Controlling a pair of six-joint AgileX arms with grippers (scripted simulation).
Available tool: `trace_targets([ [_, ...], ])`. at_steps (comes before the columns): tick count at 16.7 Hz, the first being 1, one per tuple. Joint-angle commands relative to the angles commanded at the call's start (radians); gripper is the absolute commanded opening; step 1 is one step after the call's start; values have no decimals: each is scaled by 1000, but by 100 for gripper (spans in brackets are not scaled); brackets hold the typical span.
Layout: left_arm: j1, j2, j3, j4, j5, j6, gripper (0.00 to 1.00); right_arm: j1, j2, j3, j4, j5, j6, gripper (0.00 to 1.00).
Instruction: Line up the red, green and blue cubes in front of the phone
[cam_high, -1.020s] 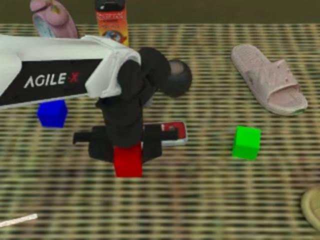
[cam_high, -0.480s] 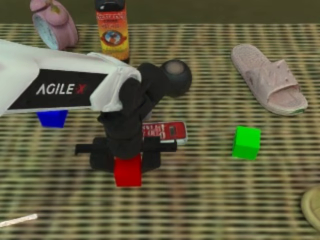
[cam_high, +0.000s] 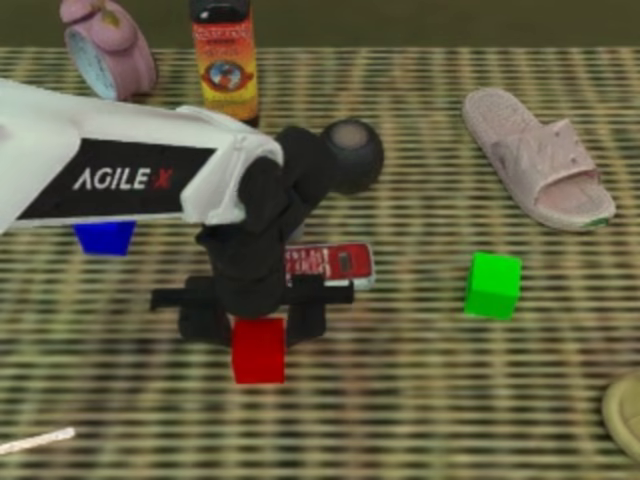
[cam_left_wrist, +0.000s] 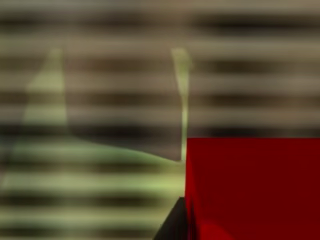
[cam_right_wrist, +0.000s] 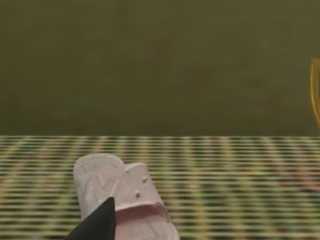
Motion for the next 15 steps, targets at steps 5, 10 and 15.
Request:
trace_targets([
  [5,0,0,0,0,0,0,100,0,0,0,0,0,0,100],
  [10,0,0,0,0,0,0,100,0,0,0,0,0,0,100],
  [15,2,-15,29,-42,-1,-1,100,0,0,0,0,0,0,100],
])
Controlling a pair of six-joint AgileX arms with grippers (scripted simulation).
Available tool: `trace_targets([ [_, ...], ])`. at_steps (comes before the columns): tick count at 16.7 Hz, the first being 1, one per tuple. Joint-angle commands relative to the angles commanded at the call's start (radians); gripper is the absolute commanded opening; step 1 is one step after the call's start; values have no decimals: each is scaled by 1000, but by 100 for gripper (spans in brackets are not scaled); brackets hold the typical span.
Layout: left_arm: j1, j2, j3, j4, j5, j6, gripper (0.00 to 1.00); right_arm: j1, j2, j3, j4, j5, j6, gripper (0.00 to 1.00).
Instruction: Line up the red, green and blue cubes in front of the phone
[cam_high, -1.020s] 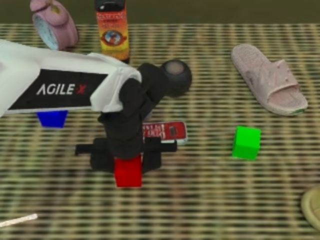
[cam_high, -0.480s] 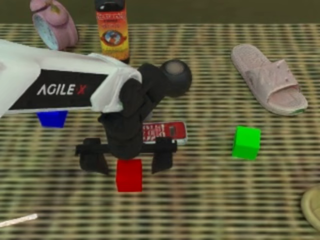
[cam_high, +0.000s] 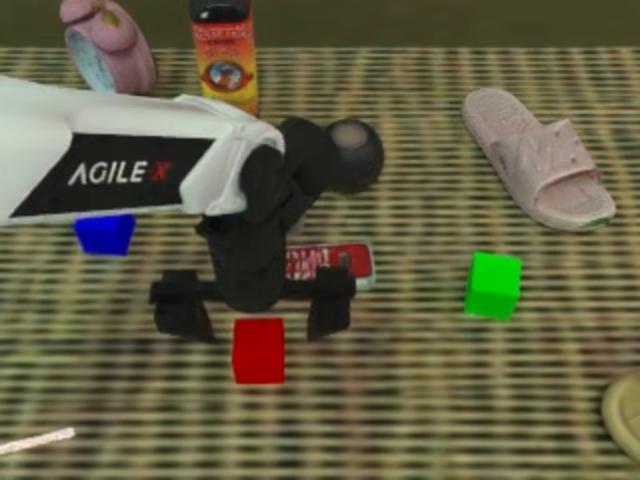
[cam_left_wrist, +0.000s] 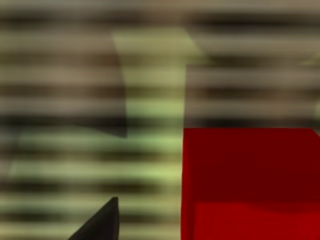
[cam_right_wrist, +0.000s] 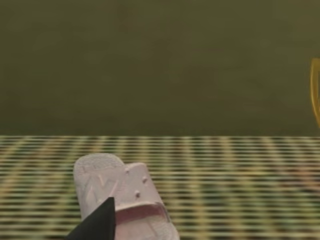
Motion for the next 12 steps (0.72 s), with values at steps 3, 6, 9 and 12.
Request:
trace_targets([
  [3,8,-43,63,-117,-1,-4,100,0,0,0,0,0,0,100],
  [6,15,-84,115,-204,0,-5,100,0,0,0,0,0,0,100],
  [9,16,-90,121,-212,0,-4,100,0,0,0,0,0,0,100],
  [12,15,-96,110,-204,-1,-4,100,3,10,10,-7,0,4,100],
])
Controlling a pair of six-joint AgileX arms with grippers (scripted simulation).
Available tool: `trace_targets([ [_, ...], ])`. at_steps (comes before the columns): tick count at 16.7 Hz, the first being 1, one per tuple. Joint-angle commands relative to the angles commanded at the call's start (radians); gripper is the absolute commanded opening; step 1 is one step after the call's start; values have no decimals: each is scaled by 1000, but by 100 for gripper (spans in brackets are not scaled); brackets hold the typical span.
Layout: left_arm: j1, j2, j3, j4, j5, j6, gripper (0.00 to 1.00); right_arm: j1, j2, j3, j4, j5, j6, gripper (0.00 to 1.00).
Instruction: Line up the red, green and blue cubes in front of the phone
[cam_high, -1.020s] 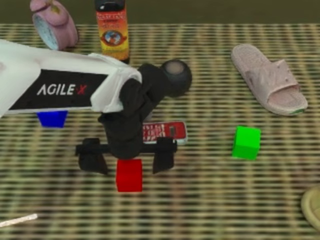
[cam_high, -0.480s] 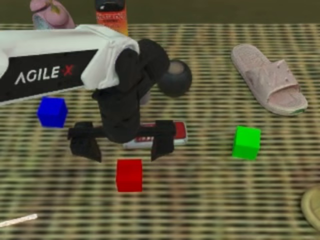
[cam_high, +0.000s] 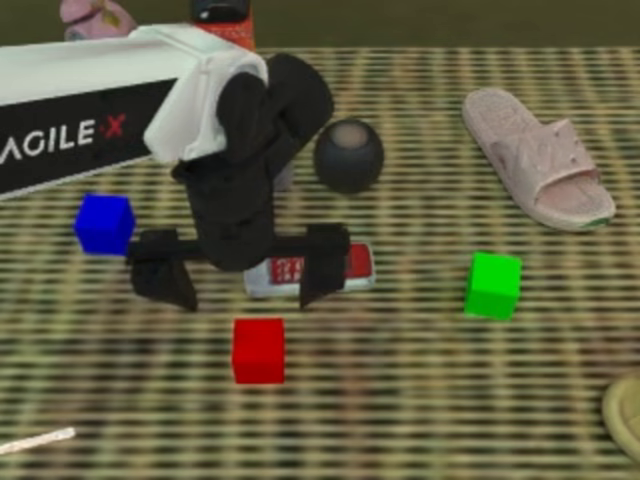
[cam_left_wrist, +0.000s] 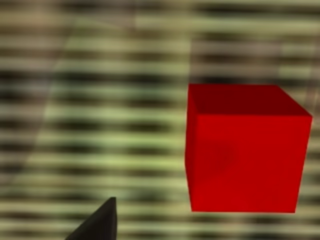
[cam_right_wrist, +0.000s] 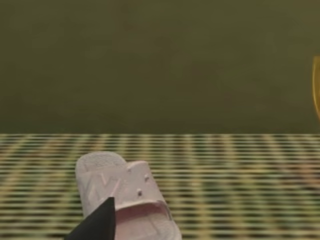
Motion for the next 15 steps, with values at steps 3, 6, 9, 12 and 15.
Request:
trace_targets([
  [3,45,-91,-79,56,-5,6,100,25,91,90,-60,-1,37,100],
  [6,127,-274,-224,155,-11,22,100,67,274,259,-170,-1,102,100],
  [9,229,-530,-418,281,-15,59,100,119,540,466,-313,1,183,100],
  [12,336,-830,-649,421,-19,129,100,179,884,696,-483,2,275,100],
  [15,438,-1130,-888,570,-20,231,100,241,1235,924,-657,1,368,100],
])
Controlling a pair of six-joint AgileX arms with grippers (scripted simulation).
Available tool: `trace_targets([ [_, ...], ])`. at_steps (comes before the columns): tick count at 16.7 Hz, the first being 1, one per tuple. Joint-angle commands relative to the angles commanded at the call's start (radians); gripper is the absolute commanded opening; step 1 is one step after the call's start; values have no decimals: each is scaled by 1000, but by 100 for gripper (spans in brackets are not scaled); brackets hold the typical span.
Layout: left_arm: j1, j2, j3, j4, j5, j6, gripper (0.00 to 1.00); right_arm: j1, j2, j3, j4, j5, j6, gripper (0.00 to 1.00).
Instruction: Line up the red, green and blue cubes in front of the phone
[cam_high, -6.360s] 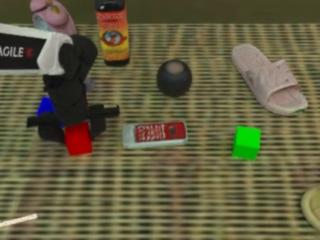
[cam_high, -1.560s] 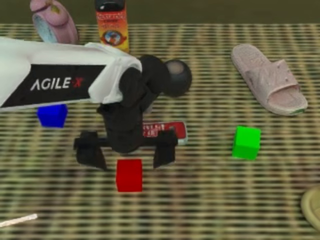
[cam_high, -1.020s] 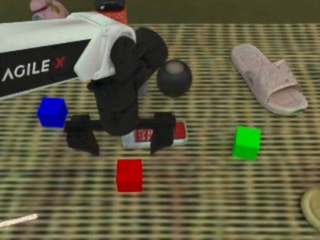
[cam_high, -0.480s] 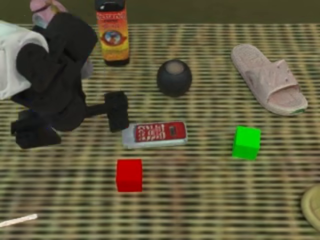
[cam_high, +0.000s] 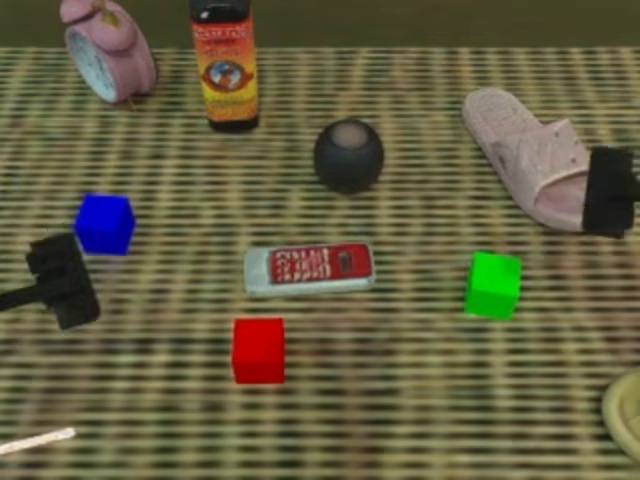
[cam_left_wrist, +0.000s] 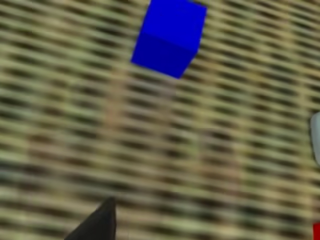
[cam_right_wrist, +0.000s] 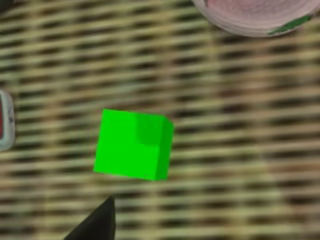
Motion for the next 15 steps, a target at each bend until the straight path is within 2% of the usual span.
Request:
trace_targets([
  [4,106,-350,-267,187,6,154,100,77,379,282,-206,-3,113,100],
  [8,172,-594,-431,350,19,295,100,135,654,513,-349,-2,199,100],
  [12,204,-746,-506,459,29,389,100,168,812,653,-428,1,249,100],
  [15,208,-771,-515,476,31,403,100,173,831,673,-439,1,257,100],
])
